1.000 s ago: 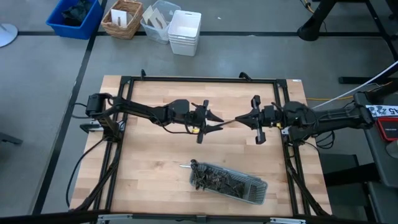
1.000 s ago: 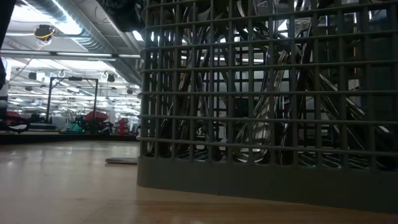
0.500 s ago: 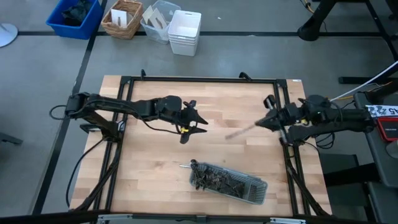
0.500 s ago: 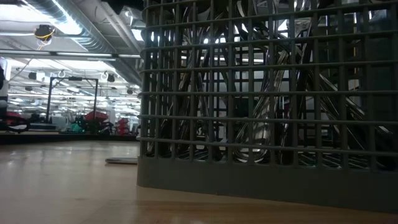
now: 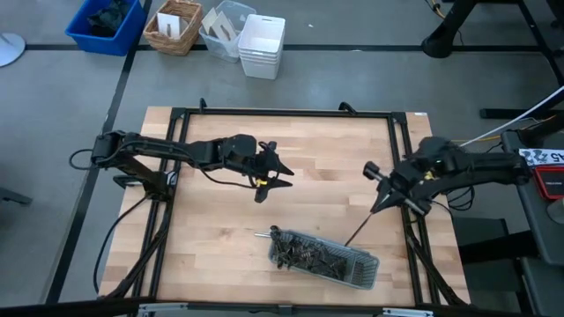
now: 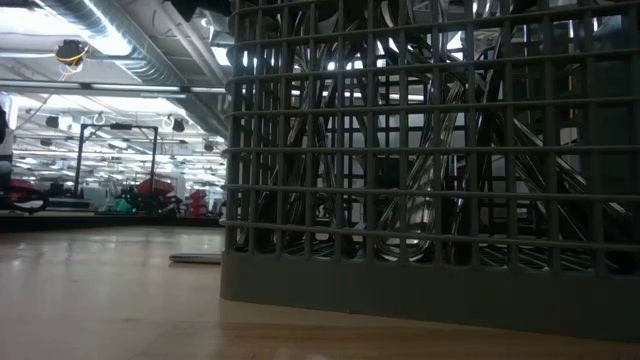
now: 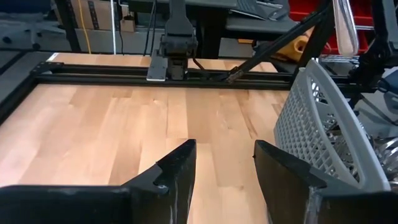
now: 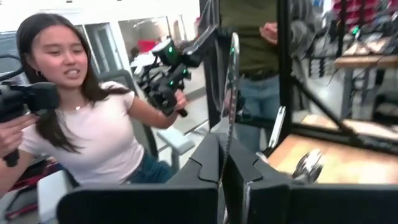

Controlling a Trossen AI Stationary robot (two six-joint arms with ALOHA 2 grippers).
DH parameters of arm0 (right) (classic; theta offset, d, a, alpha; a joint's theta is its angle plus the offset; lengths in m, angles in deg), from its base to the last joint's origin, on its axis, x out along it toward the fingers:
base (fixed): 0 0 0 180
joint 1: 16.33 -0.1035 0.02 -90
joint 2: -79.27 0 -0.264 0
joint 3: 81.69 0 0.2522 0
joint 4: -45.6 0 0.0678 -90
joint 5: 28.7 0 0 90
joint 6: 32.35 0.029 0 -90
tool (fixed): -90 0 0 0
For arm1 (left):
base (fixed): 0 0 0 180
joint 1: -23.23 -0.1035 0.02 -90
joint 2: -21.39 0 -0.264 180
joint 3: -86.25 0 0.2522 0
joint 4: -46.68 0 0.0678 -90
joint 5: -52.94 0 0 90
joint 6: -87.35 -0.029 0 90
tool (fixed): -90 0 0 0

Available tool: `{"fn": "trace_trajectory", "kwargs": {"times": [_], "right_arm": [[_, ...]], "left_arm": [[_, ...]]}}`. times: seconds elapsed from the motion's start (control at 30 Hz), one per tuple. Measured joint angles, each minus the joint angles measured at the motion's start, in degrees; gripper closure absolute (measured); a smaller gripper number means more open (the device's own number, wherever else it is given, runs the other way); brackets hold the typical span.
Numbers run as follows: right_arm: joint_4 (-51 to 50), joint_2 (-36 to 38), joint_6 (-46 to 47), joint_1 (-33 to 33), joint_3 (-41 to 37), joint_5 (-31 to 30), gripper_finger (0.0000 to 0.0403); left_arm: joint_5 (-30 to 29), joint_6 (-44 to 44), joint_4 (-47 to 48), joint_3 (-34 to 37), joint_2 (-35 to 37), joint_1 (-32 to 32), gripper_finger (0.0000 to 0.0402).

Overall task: Sort silverware
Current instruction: Put the knife into the gray silverware rack

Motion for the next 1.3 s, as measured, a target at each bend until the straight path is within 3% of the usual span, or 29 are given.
{"fn": "trace_trajectory", "kwargs": {"times": [0.3,0.47,0.73,1.03,1.3], "right_arm": [[-0.4,-8.21,0.47,-0.08,-0.02,6.54,0.0402],[-0.08,-10.9,1.05,-3.76,0.15,6.97,0.0402],[-0.52,-14.31,-3.69,-13.57,1.42,-1.47,0.0402],[-6.24,-19.57,-9.74,-19.38,1.42,-14.66,0.0399],[-6.71,-24.32,-9.61,-21.04,1.42,-16.42,0.0388]], "left_arm": [[0.0,-0.07,0.01,0.0,-0.02,0.0,0.0247],[0.0,-0.29,0.09,0.0,-0.03,0.0,0.0247],[0.02,-2.01,0.03,0.0,-0.04,0.0,0.0247],[0.0,-2.01,0.03,0.0,-0.09,0.0,0.0247],[0.02,-2.01,0.67,0.0,-0.09,0.0,0.0247]]}}
